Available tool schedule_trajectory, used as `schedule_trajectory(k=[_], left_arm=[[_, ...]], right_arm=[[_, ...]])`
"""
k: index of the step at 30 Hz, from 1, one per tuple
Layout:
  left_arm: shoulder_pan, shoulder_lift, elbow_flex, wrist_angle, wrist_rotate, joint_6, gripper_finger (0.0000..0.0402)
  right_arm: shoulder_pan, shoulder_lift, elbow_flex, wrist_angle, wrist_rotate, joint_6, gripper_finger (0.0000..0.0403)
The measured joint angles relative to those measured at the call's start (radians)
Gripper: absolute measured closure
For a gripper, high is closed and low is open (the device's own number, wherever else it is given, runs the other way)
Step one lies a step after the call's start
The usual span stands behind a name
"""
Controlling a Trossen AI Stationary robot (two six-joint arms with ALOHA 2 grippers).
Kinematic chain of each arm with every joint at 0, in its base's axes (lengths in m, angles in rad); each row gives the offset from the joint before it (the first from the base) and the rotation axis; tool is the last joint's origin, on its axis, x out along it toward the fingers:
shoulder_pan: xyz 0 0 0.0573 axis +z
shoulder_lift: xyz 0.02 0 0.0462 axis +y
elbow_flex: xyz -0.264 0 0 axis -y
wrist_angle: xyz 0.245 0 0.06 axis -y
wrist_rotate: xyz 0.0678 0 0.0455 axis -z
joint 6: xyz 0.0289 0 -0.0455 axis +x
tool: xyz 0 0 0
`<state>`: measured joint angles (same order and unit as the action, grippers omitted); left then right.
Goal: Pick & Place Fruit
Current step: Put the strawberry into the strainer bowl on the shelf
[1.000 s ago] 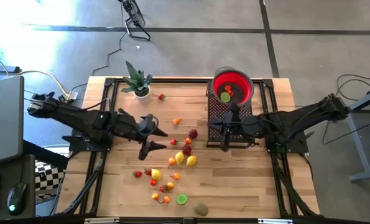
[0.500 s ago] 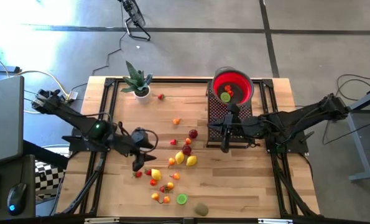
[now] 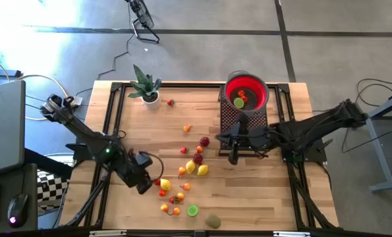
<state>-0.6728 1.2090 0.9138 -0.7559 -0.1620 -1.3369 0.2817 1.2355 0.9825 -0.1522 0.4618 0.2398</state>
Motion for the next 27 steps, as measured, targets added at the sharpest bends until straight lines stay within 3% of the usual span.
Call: schedule_trajectory(k=[6,9,27], left_arm=[[-0.041,0.068,0.000,-0.139,0.215,-0.190,0.0161],[-0.045,0.093,0.000,-0.141,0.264,-0.243,0.0161],[-0.041,0.224,-0.001,-0.055,0.240,-0.221,0.0161]], right_arm=[[0.000,0.034,0.000,0.012,0.002,-0.004,0.0400],[0.000,0.035,0.000,0.011,0.001,-0.003,0.0400],[0.000,0.034,0.000,0.014,0.003,-0.018,0.0400]])
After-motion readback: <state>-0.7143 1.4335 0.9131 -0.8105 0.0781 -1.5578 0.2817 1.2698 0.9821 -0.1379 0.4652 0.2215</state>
